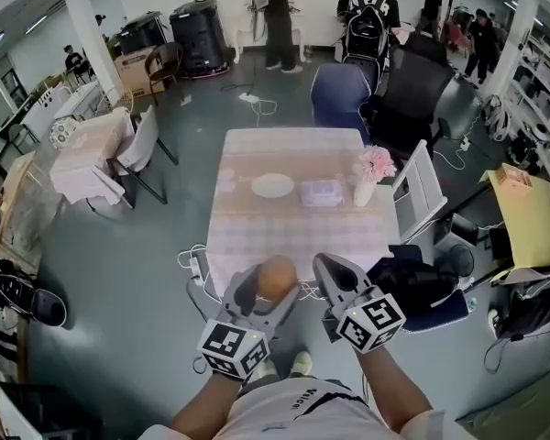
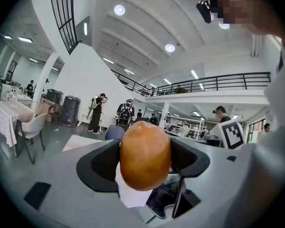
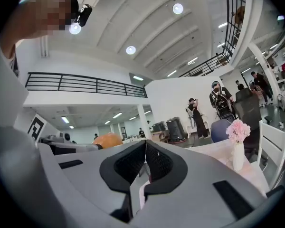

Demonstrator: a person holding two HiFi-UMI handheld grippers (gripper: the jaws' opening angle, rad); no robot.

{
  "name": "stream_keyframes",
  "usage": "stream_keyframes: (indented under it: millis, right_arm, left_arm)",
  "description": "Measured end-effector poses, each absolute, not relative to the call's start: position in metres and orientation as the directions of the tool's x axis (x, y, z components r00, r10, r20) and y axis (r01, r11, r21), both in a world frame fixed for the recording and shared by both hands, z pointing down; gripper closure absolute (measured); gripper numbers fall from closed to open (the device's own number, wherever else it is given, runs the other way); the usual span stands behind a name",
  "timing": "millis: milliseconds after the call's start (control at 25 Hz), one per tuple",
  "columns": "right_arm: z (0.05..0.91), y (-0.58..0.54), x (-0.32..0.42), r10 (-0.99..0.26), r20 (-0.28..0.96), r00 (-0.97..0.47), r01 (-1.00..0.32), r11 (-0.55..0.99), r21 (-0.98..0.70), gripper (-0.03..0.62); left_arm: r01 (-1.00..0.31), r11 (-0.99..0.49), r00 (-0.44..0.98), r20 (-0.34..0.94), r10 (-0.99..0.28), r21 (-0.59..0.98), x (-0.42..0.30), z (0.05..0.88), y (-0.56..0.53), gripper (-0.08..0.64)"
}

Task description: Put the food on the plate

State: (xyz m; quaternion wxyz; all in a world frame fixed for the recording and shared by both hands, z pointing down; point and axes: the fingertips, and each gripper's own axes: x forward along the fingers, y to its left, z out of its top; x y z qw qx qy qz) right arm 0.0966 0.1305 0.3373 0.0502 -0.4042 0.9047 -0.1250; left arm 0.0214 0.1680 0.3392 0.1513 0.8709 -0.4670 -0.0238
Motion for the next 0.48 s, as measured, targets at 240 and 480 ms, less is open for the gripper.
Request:
stream_keyframes:
  millis: [240,480]
  right_arm:
    - [0.330,0.119,0.104,-0.734,-0.021,-0.679,-0.701,0.657,-0.279,0.574]
    - [0.331,0.113,0.104,-0.720,-0.031,-0.693,-0.682,0.669,-0.296,0.574]
  left_arm:
    - [-0.829,-0.511,0.541,0.094,-0.836,0.228,0.011,0.325,0.147,0.222]
    - [-0.839,-0.493,0.525,0.104,-0.845,0.230,0.011,0.326,0.137,0.222]
